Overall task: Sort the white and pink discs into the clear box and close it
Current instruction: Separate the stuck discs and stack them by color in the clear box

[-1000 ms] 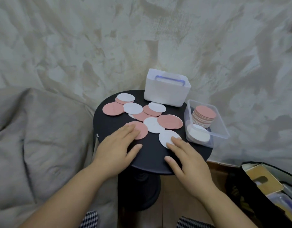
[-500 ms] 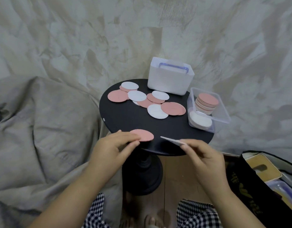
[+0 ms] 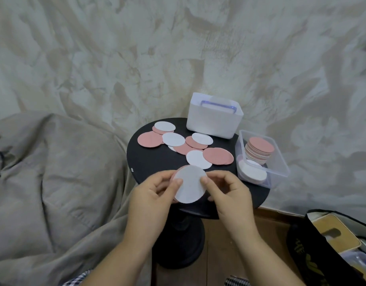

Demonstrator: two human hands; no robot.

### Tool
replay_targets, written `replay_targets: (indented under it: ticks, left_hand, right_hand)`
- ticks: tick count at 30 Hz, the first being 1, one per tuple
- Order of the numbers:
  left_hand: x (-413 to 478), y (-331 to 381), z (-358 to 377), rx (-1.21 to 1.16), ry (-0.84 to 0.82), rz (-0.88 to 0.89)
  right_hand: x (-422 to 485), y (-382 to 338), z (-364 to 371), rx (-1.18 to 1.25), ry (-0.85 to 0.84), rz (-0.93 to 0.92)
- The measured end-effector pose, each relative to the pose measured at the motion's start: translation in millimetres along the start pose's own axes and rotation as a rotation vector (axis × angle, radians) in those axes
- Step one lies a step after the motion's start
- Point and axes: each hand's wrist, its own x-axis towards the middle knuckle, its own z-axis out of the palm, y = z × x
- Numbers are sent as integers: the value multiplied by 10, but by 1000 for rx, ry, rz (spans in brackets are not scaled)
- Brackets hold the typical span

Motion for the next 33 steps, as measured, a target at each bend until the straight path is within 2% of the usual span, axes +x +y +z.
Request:
replay_targets:
  ticks: [3, 6, 9, 11, 14, 17, 26, 28, 33]
  left_hand:
    - [166, -55, -49, 65, 68, 35]
    - [265, -129, -54, 108, 122, 36]
    - [255, -176, -50, 134, 146, 36]
    - [258, -196, -57, 130, 158, 20]
    - [287, -229, -87, 122, 167, 7]
    - [304, -256, -98, 143, 154, 9]
    - [281, -236, -93, 168, 64, 1]
    - [273, -227, -113, 147, 43, -19]
    - [191, -138, -74, 24, -60, -55]
  right_hand:
    - [185, 56, -5, -332, -89, -118]
    - [354, 79, 1, -680, -286, -188]
    - [397, 97, 26, -867, -444, -162]
    - [361, 123, 26, -942, -477, -202]
    - [208, 195, -34, -910, -446, -313]
    - [-16, 315, -167, -804, -336, -434]
    - [-241, 437, -374, -553, -160, -574]
    - [-268, 402, -357, -496, -150, -560]
    - [-246, 184, -345, -171, -71, -281]
